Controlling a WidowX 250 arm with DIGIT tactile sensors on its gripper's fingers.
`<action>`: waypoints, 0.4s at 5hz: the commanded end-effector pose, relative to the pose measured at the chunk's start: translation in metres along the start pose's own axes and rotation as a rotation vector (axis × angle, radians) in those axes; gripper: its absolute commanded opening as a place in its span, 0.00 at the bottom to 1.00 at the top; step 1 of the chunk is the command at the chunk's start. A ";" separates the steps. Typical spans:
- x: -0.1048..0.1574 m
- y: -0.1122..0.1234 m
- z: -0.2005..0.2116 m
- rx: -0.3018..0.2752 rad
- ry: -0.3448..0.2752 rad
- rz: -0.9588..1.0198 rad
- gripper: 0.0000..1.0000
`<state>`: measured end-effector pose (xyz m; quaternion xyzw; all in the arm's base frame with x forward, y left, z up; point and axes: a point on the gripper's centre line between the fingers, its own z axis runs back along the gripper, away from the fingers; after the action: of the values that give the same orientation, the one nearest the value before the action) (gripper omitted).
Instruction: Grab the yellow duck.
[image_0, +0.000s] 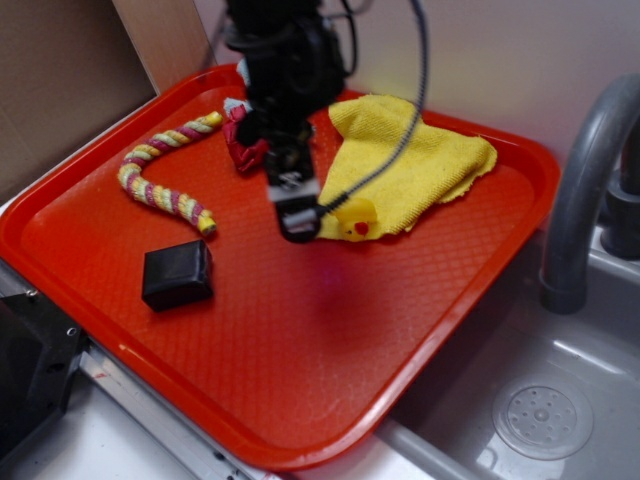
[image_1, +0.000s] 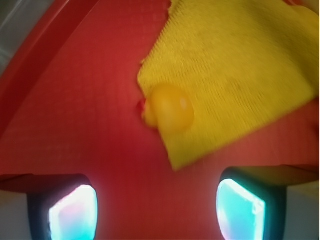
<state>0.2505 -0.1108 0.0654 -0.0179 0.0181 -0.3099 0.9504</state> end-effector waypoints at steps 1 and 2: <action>0.024 -0.009 -0.017 0.001 0.018 -0.065 1.00; 0.027 -0.018 -0.027 0.017 0.046 -0.102 1.00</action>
<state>0.2593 -0.1299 0.0282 0.0000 0.0624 -0.3430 0.9373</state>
